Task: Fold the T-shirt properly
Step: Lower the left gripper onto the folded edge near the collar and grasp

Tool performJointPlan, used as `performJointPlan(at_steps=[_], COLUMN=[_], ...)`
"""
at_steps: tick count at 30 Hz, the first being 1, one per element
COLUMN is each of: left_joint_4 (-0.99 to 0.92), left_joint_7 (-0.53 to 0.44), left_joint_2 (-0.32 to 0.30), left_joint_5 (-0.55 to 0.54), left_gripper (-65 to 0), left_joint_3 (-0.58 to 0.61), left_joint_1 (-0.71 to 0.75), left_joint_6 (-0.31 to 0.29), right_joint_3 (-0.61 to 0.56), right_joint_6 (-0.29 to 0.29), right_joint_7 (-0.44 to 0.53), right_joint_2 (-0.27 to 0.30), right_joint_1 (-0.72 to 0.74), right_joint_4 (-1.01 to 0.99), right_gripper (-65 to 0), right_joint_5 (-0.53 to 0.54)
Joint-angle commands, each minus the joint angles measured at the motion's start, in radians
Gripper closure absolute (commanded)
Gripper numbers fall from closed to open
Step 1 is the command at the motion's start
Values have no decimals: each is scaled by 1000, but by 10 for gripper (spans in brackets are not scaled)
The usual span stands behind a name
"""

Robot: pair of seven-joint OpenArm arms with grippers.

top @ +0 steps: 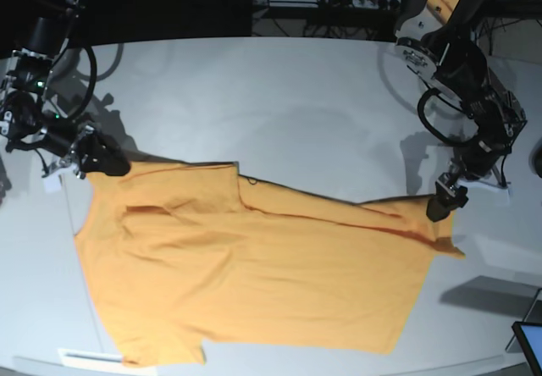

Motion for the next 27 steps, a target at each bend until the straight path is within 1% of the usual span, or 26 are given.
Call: performJointPlan(at_steps=[1, 9, 14, 19, 23, 24, 25, 26, 27], left_joint_4=[-17, -36, -91, -129, -143, -143, -143, -143, -140], left_joint_7=[59, 57, 57, 20, 17, 17, 17, 17, 17], left_joint_2=[2, 7, 6, 6, 7, 7, 7, 7, 6], left_joint_5=[56, 56, 56, 56, 56, 56, 56, 58, 58], left_gripper=[-596, -596, -596, -596, -574, -537, -467, -380, -262], left_joint_3=[5, 4, -1, 4, 5, 5, 5, 5, 5], left_joint_1=[-12, -39, -84, -108, -102, -99, -99, -96, -90], left_joint_6=[21, 21, 21, 21, 21, 21, 21, 21, 21], right_joint_3=[1, 2, 2, 1, 1, 1, 1, 1, 1], right_joint_6=[0, 0, 0, 0, 0, 0, 0, 0, 0], right_joint_7=[-3, -3, -3, -3, -3, -3, -3, -3, -3], right_joint_2=[16, 17, 17, 17, 17, 17, 17, 17, 17], right_joint_1=[3, 3, 3, 3, 3, 3, 3, 3, 3], right_joint_4=[8, 8, 8, 8, 8, 8, 8, 8, 8], right_gripper=[-4, -4, -4, -4, -4, -4, -4, -4, -4], right_joint_5=[-6, -6, -6, -6, -6, -6, -6, -6, -6])
